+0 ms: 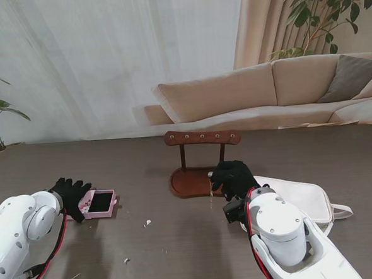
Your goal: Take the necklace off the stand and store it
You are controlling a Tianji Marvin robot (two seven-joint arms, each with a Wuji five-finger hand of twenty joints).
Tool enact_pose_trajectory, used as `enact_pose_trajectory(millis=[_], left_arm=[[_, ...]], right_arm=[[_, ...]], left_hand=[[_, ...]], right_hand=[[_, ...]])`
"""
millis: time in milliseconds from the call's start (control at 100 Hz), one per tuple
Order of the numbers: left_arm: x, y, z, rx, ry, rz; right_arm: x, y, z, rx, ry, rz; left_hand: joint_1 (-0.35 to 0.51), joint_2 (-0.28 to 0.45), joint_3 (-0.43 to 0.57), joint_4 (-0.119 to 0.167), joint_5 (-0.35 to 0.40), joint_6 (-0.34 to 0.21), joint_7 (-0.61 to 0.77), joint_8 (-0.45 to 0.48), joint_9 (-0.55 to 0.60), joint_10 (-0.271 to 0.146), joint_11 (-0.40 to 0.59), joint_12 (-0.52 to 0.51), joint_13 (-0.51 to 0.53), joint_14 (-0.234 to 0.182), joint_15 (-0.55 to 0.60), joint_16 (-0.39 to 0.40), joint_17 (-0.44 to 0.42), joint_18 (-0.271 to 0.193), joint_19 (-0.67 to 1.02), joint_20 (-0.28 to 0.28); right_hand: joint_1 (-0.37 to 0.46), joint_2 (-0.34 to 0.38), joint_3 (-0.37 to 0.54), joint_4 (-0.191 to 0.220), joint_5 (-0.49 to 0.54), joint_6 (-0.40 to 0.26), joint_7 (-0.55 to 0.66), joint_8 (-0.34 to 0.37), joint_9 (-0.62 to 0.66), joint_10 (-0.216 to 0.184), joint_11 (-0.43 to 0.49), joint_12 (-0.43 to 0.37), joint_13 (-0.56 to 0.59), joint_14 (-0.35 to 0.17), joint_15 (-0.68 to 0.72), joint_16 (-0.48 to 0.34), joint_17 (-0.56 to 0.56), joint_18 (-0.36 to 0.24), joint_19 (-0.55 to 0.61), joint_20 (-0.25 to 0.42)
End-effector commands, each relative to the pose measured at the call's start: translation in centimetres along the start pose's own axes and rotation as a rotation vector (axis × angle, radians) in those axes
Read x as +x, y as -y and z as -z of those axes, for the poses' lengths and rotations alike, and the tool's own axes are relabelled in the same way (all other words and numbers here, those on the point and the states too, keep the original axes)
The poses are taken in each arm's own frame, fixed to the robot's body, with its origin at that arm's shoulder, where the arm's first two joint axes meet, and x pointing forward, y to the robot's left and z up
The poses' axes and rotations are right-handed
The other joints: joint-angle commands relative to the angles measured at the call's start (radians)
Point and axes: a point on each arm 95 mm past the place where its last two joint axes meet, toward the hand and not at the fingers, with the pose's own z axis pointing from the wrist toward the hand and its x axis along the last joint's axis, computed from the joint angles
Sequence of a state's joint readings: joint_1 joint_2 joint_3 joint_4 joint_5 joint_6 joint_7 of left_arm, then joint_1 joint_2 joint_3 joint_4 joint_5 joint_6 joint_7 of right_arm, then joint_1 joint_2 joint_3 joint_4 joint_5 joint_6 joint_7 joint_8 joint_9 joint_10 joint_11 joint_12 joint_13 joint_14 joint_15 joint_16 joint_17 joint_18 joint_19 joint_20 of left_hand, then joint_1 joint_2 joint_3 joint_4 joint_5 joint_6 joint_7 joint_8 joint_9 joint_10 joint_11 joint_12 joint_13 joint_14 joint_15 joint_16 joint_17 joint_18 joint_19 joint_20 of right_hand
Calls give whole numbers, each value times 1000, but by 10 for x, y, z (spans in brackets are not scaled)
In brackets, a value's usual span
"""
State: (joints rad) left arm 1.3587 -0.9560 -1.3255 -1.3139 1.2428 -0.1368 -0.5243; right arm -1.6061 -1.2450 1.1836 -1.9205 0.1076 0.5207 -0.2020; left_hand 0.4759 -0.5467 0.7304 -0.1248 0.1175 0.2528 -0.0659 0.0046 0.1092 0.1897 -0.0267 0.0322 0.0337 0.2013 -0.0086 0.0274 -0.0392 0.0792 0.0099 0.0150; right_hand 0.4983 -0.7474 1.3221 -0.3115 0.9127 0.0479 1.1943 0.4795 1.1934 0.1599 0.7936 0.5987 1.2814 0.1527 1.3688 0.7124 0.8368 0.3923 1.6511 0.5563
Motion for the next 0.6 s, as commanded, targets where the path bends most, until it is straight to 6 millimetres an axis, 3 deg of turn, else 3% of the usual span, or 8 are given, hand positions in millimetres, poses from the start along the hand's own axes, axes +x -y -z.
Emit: enact_pose_trajectory(millis=[0, 60, 160, 280, 400, 480, 590], left_arm=[[4, -16, -2, -53, -18, -13], [5, -21, -2, -65, -23, -14], [8, -29, -4, -80, -34, -11], [10, -38, -7, -90, -38, 2], [13, -44, -10, -86, -46, 29], [15, -48, -12, -82, -56, 40], [18, -54, -17, -77, -69, 60]], right_arm=[[-1, 4, 1, 20, 2, -5], [-1, 4, 1, 19, 2, -6], [-1, 4, 1, 18, 4, -9], [-2, 4, 1, 19, 4, -10], [-1, 4, 1, 17, 4, -9], [-1, 4, 0, 16, 2, -9], [-1, 4, 0, 15, 2, -12]], left_hand=[[-12, -20, 32, -24, 18, -63, 45, 46, -27, -6, 0, 38, -34, -9, -21, -4, 0, -11, -37, -21], [-12, -25, 43, -25, 19, -60, 57, 171, -23, -9, 7, 75, -23, -3, 10, 132, 0, -11, -34, -18], [-12, -31, 57, -26, 44, -66, 95, 277, 1, -8, 29, 140, -16, -10, 56, 305, 2, -11, -21, 21], [-10, -31, 64, -25, 72, -97, 191, 454, 43, -24, 69, 192, -21, -27, 107, 547, 1, -12, -10, 113], [6, -36, 83, -22, 95, -108, 295, 578, 99, -17, 107, 245, 3, -19, 138, 709, -3, -10, 18, 181], [24, -37, 103, -19, 97, -119, 416, 677, 139, -12, 142, 299, 42, -5, 161, 860, -12, -17, 61, 275], [60, -33, 136, -10, 99, -136, 616, 764, 185, -8, 194, 368, 128, 13, 160, 907, 35, -18, 135, 402]], right_hand=[[13, -43, 49, -17, 26, -7, 4, 19, 39, 18, -4, 12, 29, -29, 28, 7, 275, 1, 36, -14], [13, -43, 49, -17, 26, -7, 4, 19, 39, 18, -3, 12, 29, -29, 28, 7, 275, 1, 36, -14], [13, -42, 48, -17, 26, -7, 4, 19, 38, 17, -4, 12, 29, -28, 28, 7, 275, 1, 36, -14], [14, -43, 48, -17, 26, -7, 4, 19, 39, 18, -3, 12, 29, -28, 28, 7, 275, 1, 36, -14], [14, -43, 48, -17, 26, -7, 4, 19, 39, 17, -3, 12, 29, -27, 28, 7, 275, 1, 36, -14], [13, -43, 49, -17, 26, -7, 4, 20, 39, 18, -3, 12, 29, -28, 30, 7, 275, 1, 36, -14], [13, -42, 49, -17, 25, -7, 4, 20, 39, 17, -3, 12, 29, -28, 30, 7, 275, 1, 36, -14]])
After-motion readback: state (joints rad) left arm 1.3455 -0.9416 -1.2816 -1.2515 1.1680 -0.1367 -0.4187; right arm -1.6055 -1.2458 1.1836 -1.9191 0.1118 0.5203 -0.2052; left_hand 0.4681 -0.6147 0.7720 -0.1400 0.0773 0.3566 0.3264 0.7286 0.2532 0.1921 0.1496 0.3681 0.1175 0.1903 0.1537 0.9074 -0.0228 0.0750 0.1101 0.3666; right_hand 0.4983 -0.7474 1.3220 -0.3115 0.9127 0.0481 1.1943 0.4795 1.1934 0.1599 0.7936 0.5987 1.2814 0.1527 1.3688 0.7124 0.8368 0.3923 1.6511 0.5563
